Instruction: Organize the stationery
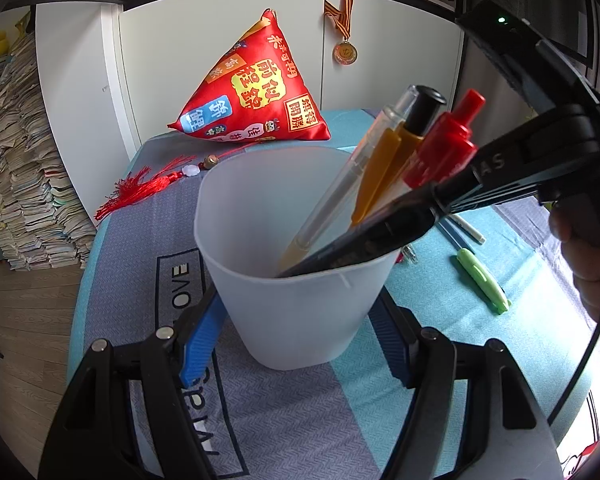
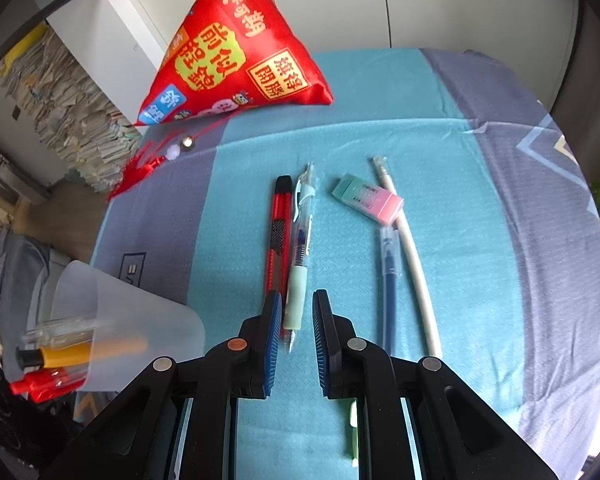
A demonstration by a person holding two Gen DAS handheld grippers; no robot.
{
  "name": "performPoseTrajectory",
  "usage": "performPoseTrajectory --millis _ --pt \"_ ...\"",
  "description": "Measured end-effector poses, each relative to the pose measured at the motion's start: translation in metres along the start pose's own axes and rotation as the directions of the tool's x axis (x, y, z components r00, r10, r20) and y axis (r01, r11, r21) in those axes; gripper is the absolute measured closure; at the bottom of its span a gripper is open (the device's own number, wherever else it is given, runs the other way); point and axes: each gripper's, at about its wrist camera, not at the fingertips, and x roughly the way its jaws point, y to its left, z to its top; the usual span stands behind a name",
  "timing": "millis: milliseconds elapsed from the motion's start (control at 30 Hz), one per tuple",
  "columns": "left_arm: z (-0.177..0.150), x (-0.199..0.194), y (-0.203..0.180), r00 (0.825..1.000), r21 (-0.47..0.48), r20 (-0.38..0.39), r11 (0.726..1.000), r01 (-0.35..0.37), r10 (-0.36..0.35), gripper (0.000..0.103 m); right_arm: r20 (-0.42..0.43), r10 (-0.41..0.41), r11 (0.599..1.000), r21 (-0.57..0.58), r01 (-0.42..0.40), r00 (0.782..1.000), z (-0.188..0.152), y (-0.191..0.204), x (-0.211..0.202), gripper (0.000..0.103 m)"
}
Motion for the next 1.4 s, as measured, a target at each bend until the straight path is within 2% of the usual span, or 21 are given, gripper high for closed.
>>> performPoseTrajectory --millis 367,500,633,733,900,1067,1167,1233,1300,1400 --pt "0.0 0.0 0.0 1.0 0.0 0.0 1.0 0.0 0.0 0.034 -0.032 -0.052 0.998 -0.022 0.051 0.998 0.0 0.004 0.024 0.088" --pt "0.0 0.0 0.0 1.0 0.0 0.0 1.0 0.0 0.0 0.034 -0.029 -0.052 0.998 -0.026 0.052 0.998 -0.001 0.004 0.023 0.088" --pt "0.0 0.0 0.0 1.0 -0.002 -0.003 1.0 0.0 0.0 0.034 -0.065 -0.054 0.998 -0.045 0.051 0.996 -0.007 0.007 0.02 0.092" --pt "-0.001 -0.001 -0.001 1.0 -0.003 -0.003 1.0 0.0 0.0 0.034 -0.078 -0.011 0.999 -0.037 0.008 0.997 -0.022 0.006 0.007 0.092" --pt "-0.001 -0.001 -0.001 1.0 -0.003 -0.002 1.0 -0.001 0.001 0.034 -0.113 -0.046 0.995 -0.095 0.035 0.993 -0.066 0.004 -0.025 0.092" --pt "-0.001 -0.002 0.0 1.0 0.001 0.01 1.0 -0.005 0.005 0.033 -0.263 -0.073 0.98 -0.197 0.02 0.962 -0.123 0.003 -0.035 0.092" --pt "-0.001 -0.002 0.0 1.0 0.0 0.007 1.0 -0.004 0.004 0.033 -0.196 -0.133 0.964 -0.255 0.08 0.972 -0.133 0.008 -0.046 0.092" --pt "-0.001 -0.001 0.002 1.0 -0.002 0.006 1.0 -0.004 0.004 0.033 -0.134 -0.106 0.967 -0.246 0.071 0.985 -0.125 0.01 -0.053 0.087" --pt "-0.001 -0.002 0.002 1.0 -0.004 0.006 1.0 -0.003 0.003 0.033 -0.099 -0.074 0.974 -0.222 0.051 0.992 -0.113 0.012 -0.055 0.074" --pt "-0.001 -0.002 0.003 1.0 -0.004 0.006 1.0 -0.003 0.003 0.033 -0.065 -0.082 0.968 -0.241 0.064 0.995 -0.097 0.02 -0.049 0.067"
